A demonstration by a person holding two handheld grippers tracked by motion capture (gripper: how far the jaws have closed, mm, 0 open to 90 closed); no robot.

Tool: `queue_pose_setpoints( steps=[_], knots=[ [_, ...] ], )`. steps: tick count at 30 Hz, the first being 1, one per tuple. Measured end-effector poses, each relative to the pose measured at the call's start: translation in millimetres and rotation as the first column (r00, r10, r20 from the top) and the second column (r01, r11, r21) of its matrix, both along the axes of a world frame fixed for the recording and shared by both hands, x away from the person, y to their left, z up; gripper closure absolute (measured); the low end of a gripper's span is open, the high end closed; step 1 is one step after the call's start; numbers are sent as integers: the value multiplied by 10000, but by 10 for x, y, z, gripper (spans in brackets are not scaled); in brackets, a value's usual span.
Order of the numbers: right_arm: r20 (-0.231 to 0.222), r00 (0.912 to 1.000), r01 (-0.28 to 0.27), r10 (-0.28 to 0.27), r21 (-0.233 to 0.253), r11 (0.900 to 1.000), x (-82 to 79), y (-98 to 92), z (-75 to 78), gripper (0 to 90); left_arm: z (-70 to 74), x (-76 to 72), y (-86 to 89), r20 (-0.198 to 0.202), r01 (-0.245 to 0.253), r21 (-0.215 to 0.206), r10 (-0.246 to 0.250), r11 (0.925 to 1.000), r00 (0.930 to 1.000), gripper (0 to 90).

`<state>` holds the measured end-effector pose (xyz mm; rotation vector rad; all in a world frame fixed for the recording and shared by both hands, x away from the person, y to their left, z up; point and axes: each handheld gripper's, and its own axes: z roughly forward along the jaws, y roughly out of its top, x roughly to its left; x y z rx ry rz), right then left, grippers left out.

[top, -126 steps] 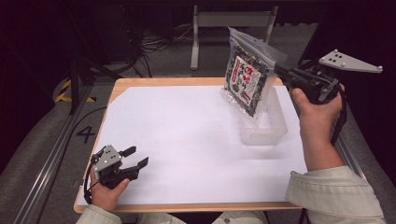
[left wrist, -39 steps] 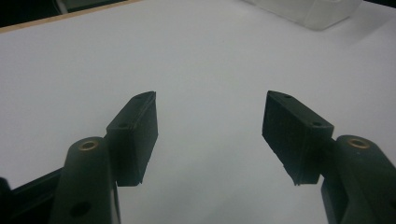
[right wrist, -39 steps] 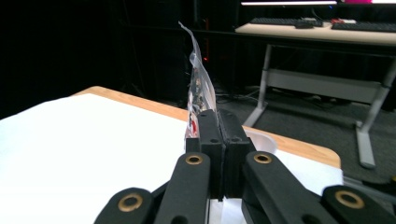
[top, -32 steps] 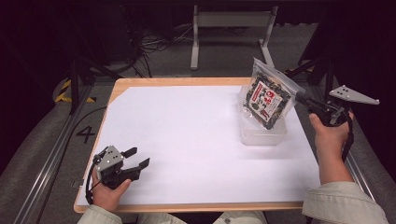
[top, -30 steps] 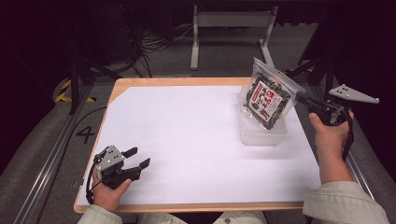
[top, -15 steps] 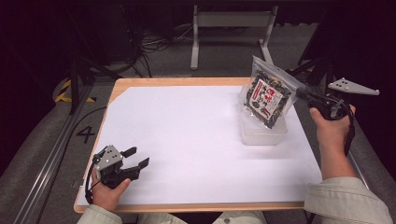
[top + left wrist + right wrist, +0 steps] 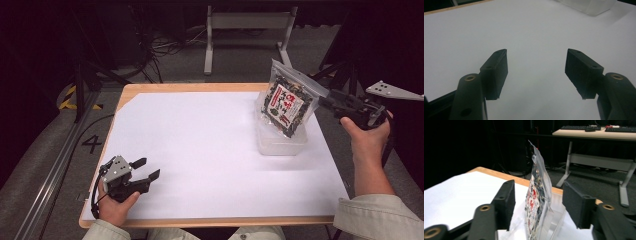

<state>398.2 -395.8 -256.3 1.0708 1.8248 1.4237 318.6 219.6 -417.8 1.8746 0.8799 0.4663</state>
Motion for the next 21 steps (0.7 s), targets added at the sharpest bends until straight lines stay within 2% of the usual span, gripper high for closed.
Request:
queue_pose_setpoints(
  steps=[5,9,13,17,21],
  knots=[
    [9,9997,-255,255,119,9996,-89,-28,45,324,6,7,0,0,59,13,-59,10000,10000,349],
    [-63,9971,-761,762,90,9971,-168,-16,59,287,13,4,-8,-1,80,7,-80,10000,10000,347],
    [-125,9901,-1393,1395,98,9902,-242,21,76,253,18,-3,-3,2,126,44,-126,9999,9999,345],
    [-117,9850,-1720,1719,-2,9851,-292,72,85,231,22,-2,-6,0,182,43,-182,9998,9998,342],
    [-49,9759,-2182,2182,-36,9759,-352,143,66,228,26,0,-11,-10,251,21,-251,9997,9997,340]
  ],
)
